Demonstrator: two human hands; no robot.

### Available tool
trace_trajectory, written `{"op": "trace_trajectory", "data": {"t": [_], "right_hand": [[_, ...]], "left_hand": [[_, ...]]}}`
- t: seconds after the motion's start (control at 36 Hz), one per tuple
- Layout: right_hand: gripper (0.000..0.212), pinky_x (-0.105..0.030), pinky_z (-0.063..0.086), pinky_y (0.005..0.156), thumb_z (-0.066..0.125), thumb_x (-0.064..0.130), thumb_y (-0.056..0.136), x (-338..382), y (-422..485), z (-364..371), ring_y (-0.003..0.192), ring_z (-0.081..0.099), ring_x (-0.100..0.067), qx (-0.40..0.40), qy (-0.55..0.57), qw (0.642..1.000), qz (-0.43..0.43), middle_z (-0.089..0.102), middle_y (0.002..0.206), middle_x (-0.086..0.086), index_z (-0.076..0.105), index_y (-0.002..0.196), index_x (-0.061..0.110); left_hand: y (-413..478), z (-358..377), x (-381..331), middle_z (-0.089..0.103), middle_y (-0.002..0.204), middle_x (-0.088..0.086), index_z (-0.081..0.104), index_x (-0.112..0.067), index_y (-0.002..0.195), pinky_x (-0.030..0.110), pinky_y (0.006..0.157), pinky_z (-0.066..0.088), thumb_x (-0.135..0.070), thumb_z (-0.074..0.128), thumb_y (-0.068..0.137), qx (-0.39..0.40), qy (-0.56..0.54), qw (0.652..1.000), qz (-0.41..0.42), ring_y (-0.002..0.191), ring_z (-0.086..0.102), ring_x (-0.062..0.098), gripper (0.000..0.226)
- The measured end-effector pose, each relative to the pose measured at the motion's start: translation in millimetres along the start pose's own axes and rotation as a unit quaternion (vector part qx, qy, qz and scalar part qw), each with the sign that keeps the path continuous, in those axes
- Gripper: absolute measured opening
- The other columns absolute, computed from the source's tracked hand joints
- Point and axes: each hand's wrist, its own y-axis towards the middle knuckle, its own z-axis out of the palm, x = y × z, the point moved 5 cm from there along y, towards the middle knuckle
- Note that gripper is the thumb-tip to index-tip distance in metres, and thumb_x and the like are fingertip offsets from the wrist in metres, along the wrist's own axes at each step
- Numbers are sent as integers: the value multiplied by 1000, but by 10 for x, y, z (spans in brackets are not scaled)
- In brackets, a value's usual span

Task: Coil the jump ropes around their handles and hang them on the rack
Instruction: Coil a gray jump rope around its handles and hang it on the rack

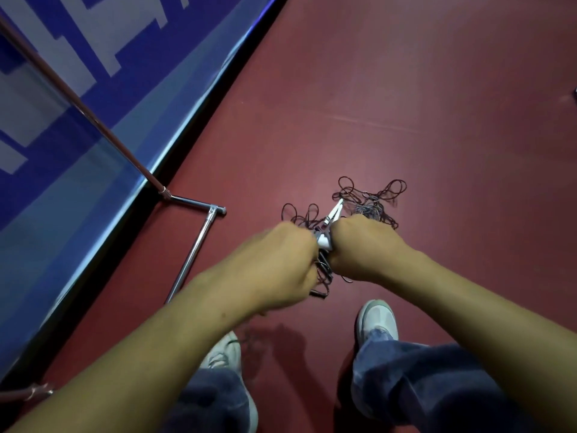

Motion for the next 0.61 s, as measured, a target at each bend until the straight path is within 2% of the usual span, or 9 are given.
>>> {"op": "trace_trajectory", "data": {"t": [0.08, 0.14, 0.25, 0.31, 0.39, 0.44, 0.5, 0.56, 0.61], "right_hand": [[27, -30, 35, 54, 60, 26, 83, 81, -35, -46, 67, 55, -29, 23, -32, 998, -52, 49, 70, 1, 38, 68, 22], [25, -30, 34, 53, 60, 29, 83, 174, -97, -114, 64, 53, -28, 27, -49, 994, -94, 48, 69, 3, 40, 70, 22], [26, -29, 32, 49, 63, 31, 80, 375, -275, -275, 52, 41, -16, 35, -28, 984, -171, 47, 63, 3, 42, 68, 20], [29, -30, 31, 46, 65, 31, 79, 420, -334, -386, 49, 42, -16, 18, 7, 979, -201, 48, 60, 1, 43, 66, 18], [28, -35, 34, 44, 71, 25, 75, 441, -399, -540, 46, 44, -19, 1, 112, 964, -239, 48, 52, -1, 46, 63, 16], [25, -33, 33, 42, 72, 15, 72, 403, -422, -620, 42, 44, -17, 1, 214, 949, -231, 49, 49, -3, 50, 61, 14], [18, -34, 37, 41, 72, 9, 71, 290, -380, -698, 41, 45, -13, -5, 302, 937, -176, 55, 51, -7, 56, 62, 11], [15, -36, 38, 42, 72, 11, 72, 138, -290, -756, 44, 45, -13, -33, 315, 942, -111, 58, 54, -9, 60, 64, 10], [18, -32, 35, 41, 70, 15, 73, 6, -196, -764, 43, 40, -13, -62, 298, 951, -57, 52, 49, -4, 58, 61, 13]], "left_hand": [[104, -196, 91, 61, 64, 2, 68, -15, 78, 44, 60, 55, -33, 58, 82, -26, -25, 999, 39, 63, 61, 29, 21], [156, -324, 174, 70, 67, -2, 76, -19, 80, 38, 60, 56, -38, 76, 75, -34, -68, 996, 38, 66, 67, 18, 19], [184, -474, 367, 65, 57, 1, 74, -16, 66, 32, 50, 42, -35, 99, 52, -42, -159, 986, -13, 50, 50, 10, 34], [159, -448, 442, 62, 54, 2, 74, -14, 65, 30, 49, 36, -28, 97, 56, -21, -241, 970, -31, 50, 44, 11, 28], [135, -384, 575, 60, 53, 2, 76, -18, 63, 28, 51, 41, -15, 88, 71, -14, -366, 929, -58, 53, 48, 19, 14], [113, -312, 630, 65, 58, 2, 78, -19, 65, 25, 53, 45, -16, 83, 77, -15, -425, 904, -53, 56, 54, 17, 14], [89, -219, 618, 64, 66, 9, 77, -8, 75, 25, 55, 45, -14, 79, 83, -16, -446, 894, -46, 60, 54, 18, 10], [64, -107, 544, 53, 69, 16, 70, 7, 89, 29, 55, 43, -17, 70, 94, -22, -468, 882, -52, 62, 47, 20, 25], [63, -6, 408, 46, 64, 12, 71, 3, 92, 32, 56, 42, -23, 60, 102, -17, -483, 873, -68, 60, 42, 21, 30]]}}
